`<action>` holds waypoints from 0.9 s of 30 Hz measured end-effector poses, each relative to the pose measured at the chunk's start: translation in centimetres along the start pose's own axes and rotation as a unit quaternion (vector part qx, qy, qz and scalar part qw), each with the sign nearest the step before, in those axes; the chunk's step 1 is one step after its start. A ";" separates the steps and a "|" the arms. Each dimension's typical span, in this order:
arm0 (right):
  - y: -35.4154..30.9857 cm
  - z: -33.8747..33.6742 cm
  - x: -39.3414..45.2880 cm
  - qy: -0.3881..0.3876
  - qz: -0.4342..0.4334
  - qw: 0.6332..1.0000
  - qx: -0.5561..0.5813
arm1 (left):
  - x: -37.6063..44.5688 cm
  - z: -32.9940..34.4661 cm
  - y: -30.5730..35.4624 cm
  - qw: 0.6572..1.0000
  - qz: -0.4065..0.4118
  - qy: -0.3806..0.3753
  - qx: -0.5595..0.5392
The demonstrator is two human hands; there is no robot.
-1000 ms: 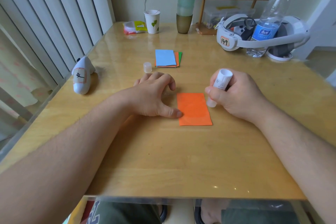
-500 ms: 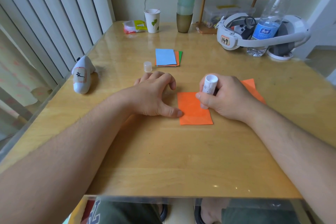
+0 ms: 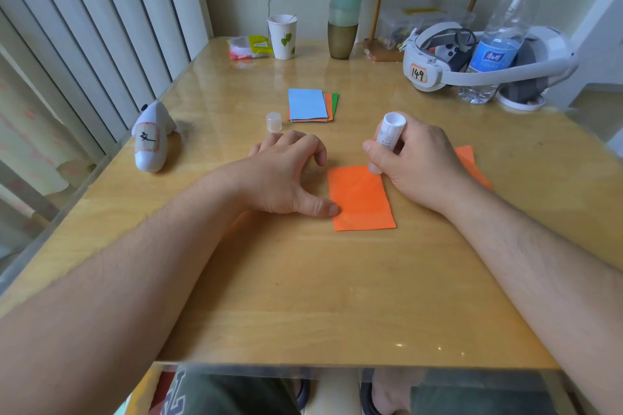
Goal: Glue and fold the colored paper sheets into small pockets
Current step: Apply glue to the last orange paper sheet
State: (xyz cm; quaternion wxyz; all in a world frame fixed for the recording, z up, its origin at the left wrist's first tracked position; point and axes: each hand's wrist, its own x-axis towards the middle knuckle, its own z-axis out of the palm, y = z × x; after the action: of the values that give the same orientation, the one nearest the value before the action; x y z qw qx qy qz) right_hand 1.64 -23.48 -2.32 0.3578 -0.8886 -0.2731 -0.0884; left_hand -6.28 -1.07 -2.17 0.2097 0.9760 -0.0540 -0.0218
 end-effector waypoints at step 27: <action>-0.2 0.0 -0.4 -0.075 0.009 0.997 0.006 | 0.0 0.1 -0.1 1.000 0.003 -0.002 -0.009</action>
State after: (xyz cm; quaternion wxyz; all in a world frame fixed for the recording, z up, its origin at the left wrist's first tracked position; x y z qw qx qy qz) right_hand 1.18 -23.60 -2.34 0.3429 -0.8929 -0.2913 -0.0167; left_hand -6.32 -1.03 -2.26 0.2182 0.9739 -0.0570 -0.0236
